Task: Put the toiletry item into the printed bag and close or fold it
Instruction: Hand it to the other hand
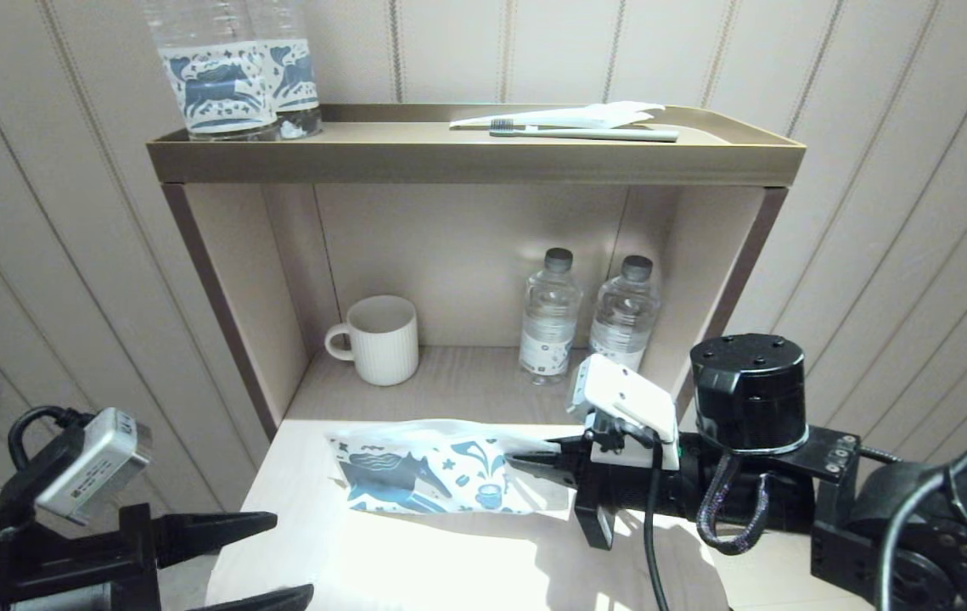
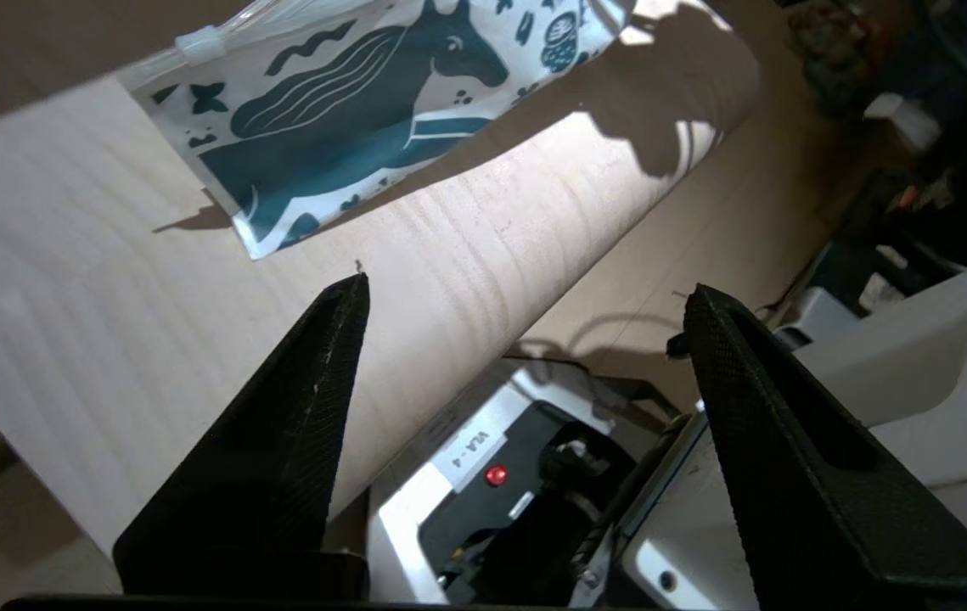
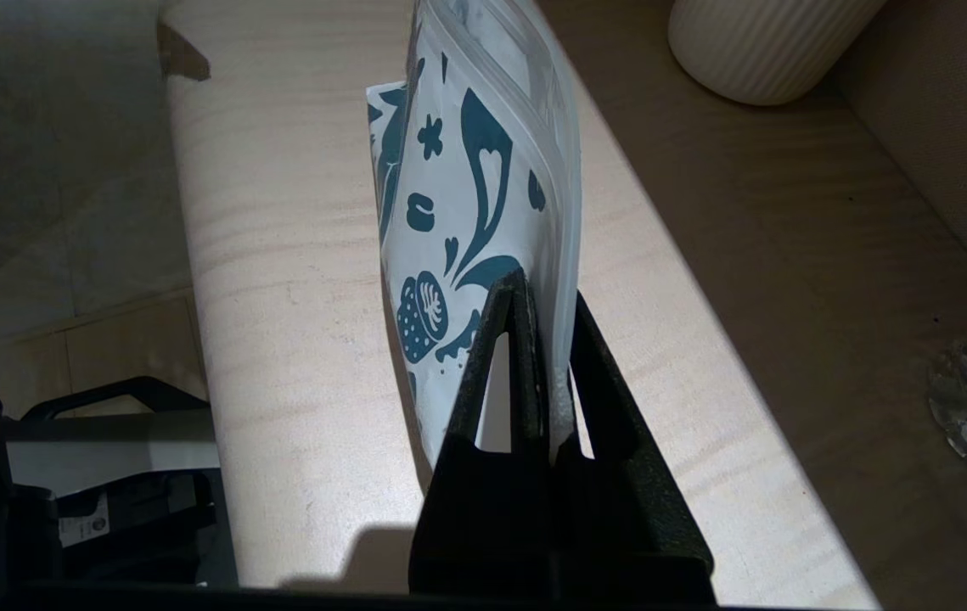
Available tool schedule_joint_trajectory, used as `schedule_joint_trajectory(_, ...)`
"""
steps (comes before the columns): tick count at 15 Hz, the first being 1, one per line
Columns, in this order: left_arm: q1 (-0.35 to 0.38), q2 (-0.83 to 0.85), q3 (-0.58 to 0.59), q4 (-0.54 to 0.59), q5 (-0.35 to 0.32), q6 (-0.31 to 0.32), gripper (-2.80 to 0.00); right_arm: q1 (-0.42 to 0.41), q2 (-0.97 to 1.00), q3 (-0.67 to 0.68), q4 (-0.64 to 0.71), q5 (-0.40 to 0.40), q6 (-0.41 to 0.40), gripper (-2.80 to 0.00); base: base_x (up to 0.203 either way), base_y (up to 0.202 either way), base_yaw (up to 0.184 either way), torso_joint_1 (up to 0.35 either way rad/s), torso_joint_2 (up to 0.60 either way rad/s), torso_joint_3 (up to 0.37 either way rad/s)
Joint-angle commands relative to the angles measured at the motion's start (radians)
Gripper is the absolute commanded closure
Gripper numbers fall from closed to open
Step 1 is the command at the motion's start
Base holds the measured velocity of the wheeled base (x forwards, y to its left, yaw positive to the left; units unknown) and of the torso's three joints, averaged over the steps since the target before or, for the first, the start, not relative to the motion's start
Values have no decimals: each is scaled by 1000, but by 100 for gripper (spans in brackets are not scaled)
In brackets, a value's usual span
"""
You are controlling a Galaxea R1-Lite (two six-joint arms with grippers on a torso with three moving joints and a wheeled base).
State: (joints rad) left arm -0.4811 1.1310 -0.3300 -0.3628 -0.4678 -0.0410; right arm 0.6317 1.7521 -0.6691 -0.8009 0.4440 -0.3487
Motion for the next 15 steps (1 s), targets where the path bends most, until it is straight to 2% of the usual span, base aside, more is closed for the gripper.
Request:
schedule_joint_trajectory(1, 63, 51, 2, -3, -36, 63, -280, 0, -2, 2, -4, 4, -3, 0, 0, 0, 0, 0, 0, 0)
schedule_joint_trajectory(3, 186, 85, 1, -3, -116, 159, -280, 0, -2, 2, -4, 5, -4, 0, 0, 0, 0, 0, 0, 0)
schedule_joint_trajectory(5, 305, 148, 0, -2, -189, 318, -280, 0, -2, 3, -4, 5, -4, 0, 0, 0, 0, 0, 0, 0)
schedule_joint_trajectory(7, 389, 232, 1, 3, -234, 512, -280, 3, 0, 4, -4, 5, -4, 0, 0, 0, 0, 0, 0, 0)
schedule_joint_trajectory(9, 424, 308, -16, 7, -275, 640, -280, 12, 2, 5, -4, 5, -4, 0, 0, 0, 0, 0, 0, 0)
schedule_joint_trajectory(12, 422, 365, -58, 8, -328, 697, -280, 14, 9, 3, -4, 7, -5, 0, 0, 0, 0, 0, 0, 0)
schedule_joint_trajectory(15, 351, 411, -103, 9, -355, 706, -280, 19, 10, 2, -4, 7, -6, 0, 0, 0, 0, 0, 0, 0)
